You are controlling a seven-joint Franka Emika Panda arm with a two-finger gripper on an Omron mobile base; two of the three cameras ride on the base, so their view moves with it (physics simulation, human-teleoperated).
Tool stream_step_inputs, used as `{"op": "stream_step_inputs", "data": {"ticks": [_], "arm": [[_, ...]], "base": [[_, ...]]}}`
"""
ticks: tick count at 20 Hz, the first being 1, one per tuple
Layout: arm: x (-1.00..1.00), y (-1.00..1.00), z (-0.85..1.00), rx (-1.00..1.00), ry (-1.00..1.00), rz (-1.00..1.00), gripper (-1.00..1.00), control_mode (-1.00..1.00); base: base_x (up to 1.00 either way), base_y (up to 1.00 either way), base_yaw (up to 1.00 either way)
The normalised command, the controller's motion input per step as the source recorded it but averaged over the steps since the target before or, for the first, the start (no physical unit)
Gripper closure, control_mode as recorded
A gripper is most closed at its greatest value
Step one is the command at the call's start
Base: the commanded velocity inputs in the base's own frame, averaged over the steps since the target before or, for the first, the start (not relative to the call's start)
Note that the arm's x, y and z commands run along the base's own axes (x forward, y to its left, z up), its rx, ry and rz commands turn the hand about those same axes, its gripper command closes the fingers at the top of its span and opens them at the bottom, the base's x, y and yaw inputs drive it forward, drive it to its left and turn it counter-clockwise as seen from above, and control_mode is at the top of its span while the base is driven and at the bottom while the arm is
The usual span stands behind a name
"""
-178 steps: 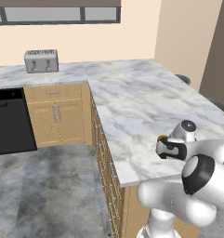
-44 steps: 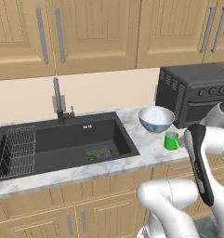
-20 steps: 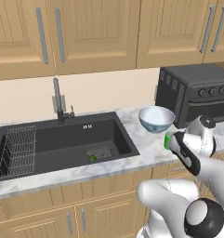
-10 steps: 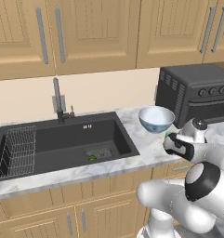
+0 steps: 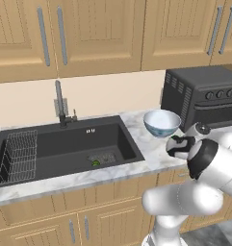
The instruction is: Clear the mugs and bowl far away from the sink.
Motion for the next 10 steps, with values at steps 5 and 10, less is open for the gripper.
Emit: {"op": "stream_step_inputs", "data": {"ticks": [5, 10], "arm": [[0.14, -0.15, -0.22, 0.01, 0.0, 0.0, -1.0, -1.0], [0.09, -0.07, -0.1, 0.0, 0.02, 0.0, 1.0, -1.0]], "base": [[0.0, 0.0, 0.0], [0.0, 0.0, 0.0]]}}
